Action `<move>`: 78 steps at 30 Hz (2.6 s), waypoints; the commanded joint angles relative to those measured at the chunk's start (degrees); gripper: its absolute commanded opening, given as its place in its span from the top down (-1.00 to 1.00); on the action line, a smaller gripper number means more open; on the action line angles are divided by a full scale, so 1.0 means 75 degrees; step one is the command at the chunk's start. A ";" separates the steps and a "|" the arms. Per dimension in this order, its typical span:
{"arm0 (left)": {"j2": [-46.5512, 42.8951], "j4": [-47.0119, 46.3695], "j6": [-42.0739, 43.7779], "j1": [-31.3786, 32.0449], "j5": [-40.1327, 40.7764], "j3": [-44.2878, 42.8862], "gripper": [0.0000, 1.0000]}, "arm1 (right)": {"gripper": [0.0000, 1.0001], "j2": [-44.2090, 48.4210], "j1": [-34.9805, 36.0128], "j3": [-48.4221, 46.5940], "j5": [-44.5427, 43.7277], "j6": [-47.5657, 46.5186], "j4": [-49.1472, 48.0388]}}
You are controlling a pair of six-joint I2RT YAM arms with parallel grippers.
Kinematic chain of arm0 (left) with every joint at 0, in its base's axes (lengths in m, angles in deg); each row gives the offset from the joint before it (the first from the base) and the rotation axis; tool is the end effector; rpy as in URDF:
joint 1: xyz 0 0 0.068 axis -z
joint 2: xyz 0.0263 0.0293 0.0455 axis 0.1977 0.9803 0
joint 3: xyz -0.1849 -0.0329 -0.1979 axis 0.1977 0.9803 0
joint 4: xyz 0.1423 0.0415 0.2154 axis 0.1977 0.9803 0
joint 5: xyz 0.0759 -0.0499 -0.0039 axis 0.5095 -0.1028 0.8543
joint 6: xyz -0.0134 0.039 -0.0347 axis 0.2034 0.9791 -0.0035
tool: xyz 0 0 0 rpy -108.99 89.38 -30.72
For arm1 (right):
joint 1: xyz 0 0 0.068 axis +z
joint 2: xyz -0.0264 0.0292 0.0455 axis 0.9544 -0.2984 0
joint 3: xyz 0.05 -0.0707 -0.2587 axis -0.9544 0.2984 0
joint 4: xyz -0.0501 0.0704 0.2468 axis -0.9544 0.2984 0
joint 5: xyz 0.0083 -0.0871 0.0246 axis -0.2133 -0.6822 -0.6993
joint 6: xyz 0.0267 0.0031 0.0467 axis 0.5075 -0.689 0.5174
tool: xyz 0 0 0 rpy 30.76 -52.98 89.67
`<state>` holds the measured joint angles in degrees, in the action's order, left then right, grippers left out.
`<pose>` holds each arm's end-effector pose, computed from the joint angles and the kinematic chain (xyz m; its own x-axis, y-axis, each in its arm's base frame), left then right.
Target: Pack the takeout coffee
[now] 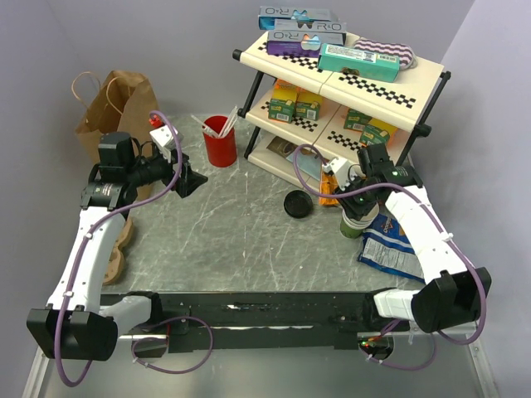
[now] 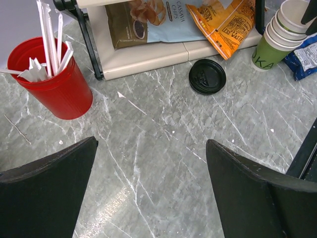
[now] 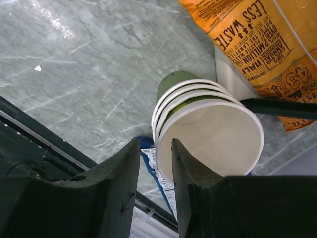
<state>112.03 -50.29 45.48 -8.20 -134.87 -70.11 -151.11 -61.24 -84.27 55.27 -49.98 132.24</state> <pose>0.2331 -0.0383 0.3836 -0.2159 0.1776 -0.9601 0.7644 0.6426 -0.0530 0.2289 0.0535 0.3160 -0.5552 -0.6975 -0.4531 -0.7447 0.6594 -0.1025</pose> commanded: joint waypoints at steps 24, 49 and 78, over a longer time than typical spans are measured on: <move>0.0148 -0.0616 -0.0288 0.0089 -0.0423 0.0092 -0.96 | 0.97 -0.0164 -0.0137 -0.0434 -0.0708 0.0049 0.0490; 0.0524 -0.1073 -0.0510 0.0300 -0.0576 0.0104 -0.96 | 1.00 0.1804 0.0097 0.0736 -0.1305 -0.0735 -0.0587; 0.0360 -0.1003 -0.0499 0.0440 -0.0493 0.0198 -0.95 | 1.00 0.1887 0.0437 0.0772 -0.0942 -0.1322 -0.0199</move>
<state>116.29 -56.52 42.07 -5.45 -137.58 -68.60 -137.56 -58.20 -76.20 49.06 -60.21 131.72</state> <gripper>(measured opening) 0.978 0.019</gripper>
